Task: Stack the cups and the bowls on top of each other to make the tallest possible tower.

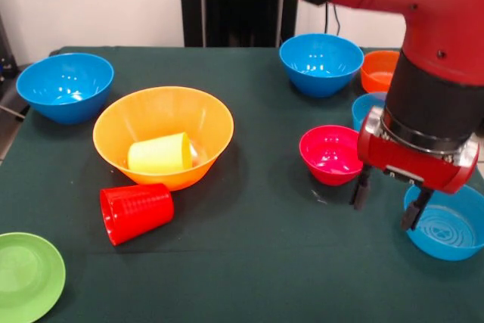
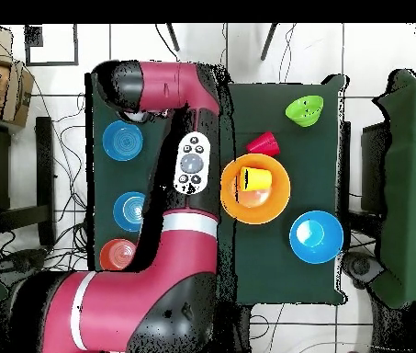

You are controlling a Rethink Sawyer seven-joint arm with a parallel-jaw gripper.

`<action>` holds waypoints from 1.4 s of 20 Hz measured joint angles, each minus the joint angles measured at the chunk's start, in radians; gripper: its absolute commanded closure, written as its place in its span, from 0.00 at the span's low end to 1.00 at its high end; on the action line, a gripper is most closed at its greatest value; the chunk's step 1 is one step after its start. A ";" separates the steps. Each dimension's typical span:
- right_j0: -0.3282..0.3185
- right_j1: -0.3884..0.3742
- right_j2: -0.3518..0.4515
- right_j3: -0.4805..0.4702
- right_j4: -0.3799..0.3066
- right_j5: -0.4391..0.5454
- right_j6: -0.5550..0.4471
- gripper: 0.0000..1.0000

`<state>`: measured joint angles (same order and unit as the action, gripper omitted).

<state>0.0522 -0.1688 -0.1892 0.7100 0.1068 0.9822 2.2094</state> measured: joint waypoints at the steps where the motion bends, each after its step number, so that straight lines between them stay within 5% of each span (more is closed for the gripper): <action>1: 0.005 0.011 0.002 -0.004 0.000 0.000 0.000 0.00; 28: 0.038 0.048 0.005 -0.042 0.000 0.000 0.000 0.00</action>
<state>0.0907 -0.1204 -0.1842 0.6680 0.1070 0.9821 2.2094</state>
